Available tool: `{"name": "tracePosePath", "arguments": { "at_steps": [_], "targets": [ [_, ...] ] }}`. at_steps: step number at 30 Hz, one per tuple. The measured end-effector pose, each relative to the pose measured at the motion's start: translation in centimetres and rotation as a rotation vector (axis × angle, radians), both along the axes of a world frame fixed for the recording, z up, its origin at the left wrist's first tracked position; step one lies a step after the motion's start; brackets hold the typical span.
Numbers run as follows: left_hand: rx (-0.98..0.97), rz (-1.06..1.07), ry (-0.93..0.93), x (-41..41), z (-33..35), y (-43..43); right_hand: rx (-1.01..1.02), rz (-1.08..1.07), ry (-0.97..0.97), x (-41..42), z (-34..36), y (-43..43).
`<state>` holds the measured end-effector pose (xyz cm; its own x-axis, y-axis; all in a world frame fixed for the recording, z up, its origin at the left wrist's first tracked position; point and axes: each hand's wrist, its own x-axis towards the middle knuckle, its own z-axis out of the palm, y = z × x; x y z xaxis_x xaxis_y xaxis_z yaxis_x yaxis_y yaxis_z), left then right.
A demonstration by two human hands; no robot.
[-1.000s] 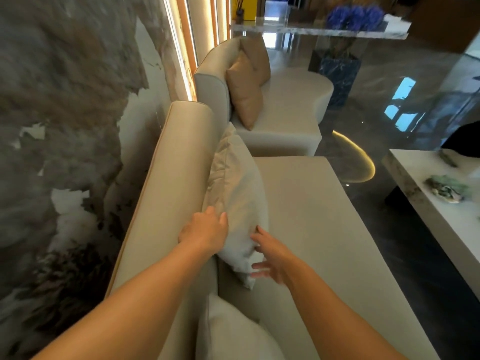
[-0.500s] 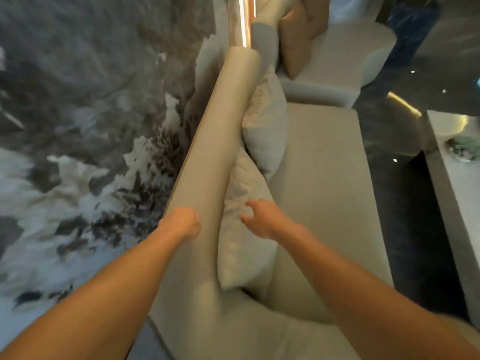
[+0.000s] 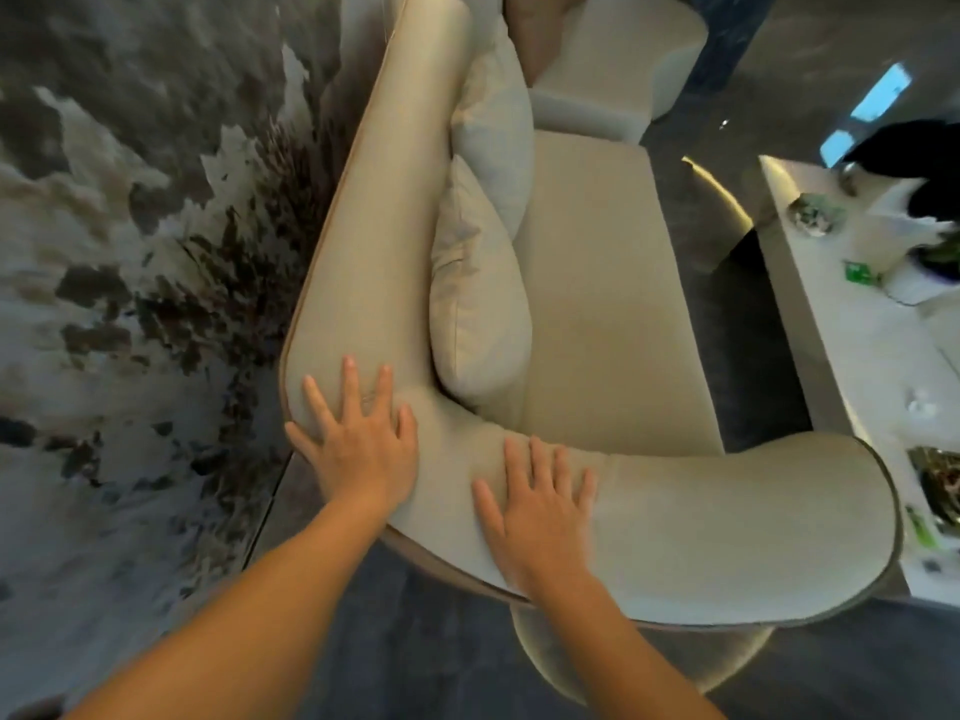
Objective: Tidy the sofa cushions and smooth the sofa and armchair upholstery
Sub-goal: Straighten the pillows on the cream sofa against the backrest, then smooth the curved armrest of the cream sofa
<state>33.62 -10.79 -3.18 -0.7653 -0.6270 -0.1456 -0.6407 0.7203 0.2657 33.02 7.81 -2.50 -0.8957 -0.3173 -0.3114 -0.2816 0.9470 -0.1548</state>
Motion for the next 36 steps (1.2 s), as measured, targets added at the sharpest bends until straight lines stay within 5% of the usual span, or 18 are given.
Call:
{"name": "tracePosePath", "arguments": {
  "at_steps": [7,22,36],
  "targets": [
    [-0.127,0.034,0.113,-0.6,-2.5,-0.4,-0.054,-0.069,0.216,0.2,-2.0,-0.6],
    [-0.078,-0.025,0.124,-3.9,-2.2,-4.2,-0.015,-0.097,0.207,-2.7,-1.2,-4.7],
    [-0.118,-0.049,0.169,-15.9,-2.8,-14.8,-0.086,-0.145,0.225,-13.5,-2.6,-15.2]
  ]
}}
